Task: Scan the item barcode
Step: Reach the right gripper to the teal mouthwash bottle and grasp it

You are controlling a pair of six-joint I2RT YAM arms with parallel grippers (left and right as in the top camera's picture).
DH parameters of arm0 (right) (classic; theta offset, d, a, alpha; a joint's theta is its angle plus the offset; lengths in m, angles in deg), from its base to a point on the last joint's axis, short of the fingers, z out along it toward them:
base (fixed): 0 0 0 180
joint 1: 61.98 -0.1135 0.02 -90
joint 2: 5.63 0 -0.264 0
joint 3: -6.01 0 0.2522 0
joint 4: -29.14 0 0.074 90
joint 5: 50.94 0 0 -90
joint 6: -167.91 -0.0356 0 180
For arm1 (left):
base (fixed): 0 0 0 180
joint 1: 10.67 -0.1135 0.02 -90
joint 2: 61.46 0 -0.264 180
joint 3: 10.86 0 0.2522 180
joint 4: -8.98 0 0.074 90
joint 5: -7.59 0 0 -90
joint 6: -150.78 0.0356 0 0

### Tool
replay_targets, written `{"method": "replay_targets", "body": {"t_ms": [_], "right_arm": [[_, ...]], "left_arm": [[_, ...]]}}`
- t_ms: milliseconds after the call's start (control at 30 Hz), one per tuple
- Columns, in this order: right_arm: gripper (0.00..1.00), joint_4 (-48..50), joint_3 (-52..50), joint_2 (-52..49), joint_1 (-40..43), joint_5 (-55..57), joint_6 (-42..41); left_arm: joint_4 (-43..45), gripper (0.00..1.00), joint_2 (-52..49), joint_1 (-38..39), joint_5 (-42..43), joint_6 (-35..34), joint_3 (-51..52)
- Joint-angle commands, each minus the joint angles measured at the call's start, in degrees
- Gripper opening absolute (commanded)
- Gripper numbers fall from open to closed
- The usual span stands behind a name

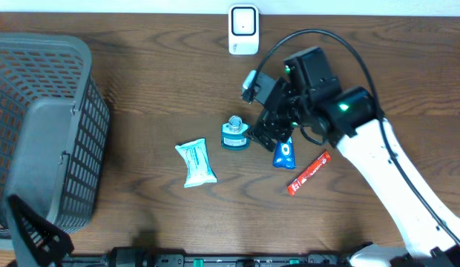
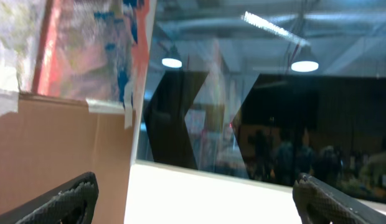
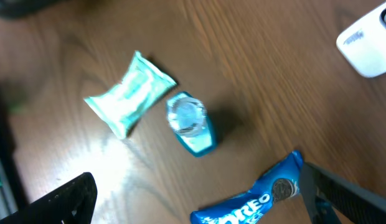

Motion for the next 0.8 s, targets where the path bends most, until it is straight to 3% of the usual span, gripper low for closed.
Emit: {"method": "replay_targets", "body": {"t_ms": [0,300,767], "right_arm": [[0.99,1.36,0.57,-3.37,-1.16,2.43,2.01],[0.99,3.02,0.59,-9.35,-5.22,5.79,2.91],[0.99,6.05,0.59,-17.66,-7.26,9.49,4.42]], "left_arm": [[1.66,1.00,3.13,-1.05,2.89,-0.20,2.73],[5.73,1.00,6.84,-1.05,2.89,-0.20,8.48],[6.12,1.00,6.86,-1.05,2.89,-0.20,8.74]]}}
